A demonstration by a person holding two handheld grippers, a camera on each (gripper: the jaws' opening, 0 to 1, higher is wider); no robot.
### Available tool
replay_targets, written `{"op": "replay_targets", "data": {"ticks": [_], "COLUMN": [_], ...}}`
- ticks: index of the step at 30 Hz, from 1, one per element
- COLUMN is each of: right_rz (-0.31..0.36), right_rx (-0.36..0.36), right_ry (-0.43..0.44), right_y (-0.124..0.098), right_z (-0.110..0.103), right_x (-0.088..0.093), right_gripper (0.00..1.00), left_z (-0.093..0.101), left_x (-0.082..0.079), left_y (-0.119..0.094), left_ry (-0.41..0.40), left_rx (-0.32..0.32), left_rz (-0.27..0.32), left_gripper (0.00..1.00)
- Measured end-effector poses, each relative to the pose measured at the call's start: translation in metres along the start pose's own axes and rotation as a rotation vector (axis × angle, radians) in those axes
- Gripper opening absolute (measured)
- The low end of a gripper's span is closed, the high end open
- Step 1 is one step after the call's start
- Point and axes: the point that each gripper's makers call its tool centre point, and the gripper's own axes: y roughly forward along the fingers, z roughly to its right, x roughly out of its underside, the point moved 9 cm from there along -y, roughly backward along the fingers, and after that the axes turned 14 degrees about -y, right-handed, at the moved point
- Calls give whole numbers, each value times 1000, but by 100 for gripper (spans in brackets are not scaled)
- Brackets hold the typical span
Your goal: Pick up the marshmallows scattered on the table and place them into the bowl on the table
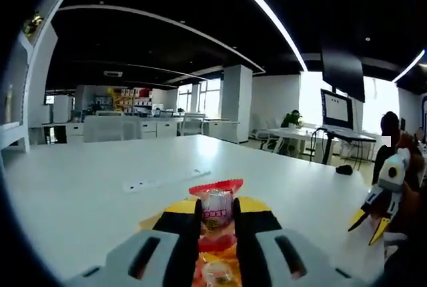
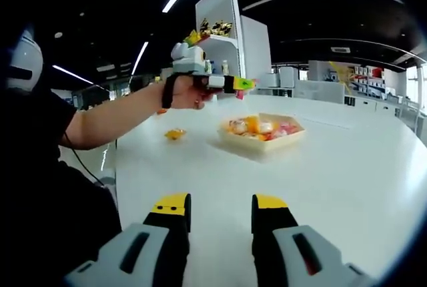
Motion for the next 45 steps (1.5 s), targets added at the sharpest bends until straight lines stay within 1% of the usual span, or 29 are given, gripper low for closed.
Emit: {"op": "replay_targets", "data": {"ticks": [2,4,8,10,18,19,20,21,22,23,24,25,26,28,36,38,45], "right_rz": [-3,-11,-9,-8,-11,-13,-16,-19,-22,-21,-19,-18,-18,-19,-22,-23,-24], "right_rx": [-2,-2,-6,-11,-10,-11,-12,-12,-11,-10,-11,-10,-9,-10,-13,-13,-14], "right_ry": [-2,-1,1,-2,-3,-4,-4,-5,-5,-6,-4,-1,-1,-1,2,1,2], "right_y": [0,1,3,3,2,2,2,2,2,2,2,2,2,3,3,3,2], "right_z": [-1,-1,-2,-3,-3,-4,-4,-4,-4,-4,-4,-4,-4,-4,-5,-4,-4], "right_x": [0,1,0,0,0,0,0,1,1,1,1,1,1,1,2,2,2], "right_gripper": [35,35,35,35,35,35,35,35,35,35,35,35,35,35,35,35,35], "left_z": [0,1,5,3,-1,-4,-9,-10,-9,-7,-6,-5,-6,-6,-7,-4,-5], "left_x": [1,1,0,-1,0,-1,-4,-8,-8,-7,-7,-7,-9,-9,-9,-8,-11], "left_y": [1,2,6,7,10,9,8,9,10,10,6,4,3,3,3,1,-7], "left_ry": [-2,-20,-6,8,0,0,28,98,103,93,84,45,47,49,46,39,53], "left_rx": [3,1,8,6,-25,-59,-107,-109,-106,-99,-89,-72,-76,-78,-71,-67,-51], "left_rz": [0,11,33,33,27,32,51,69,71,71,59,44,49,48,40,39,16], "left_gripper": [20,20,20,20,21,29,47,70,94,92,82,73,71,74,72,73,73]}}
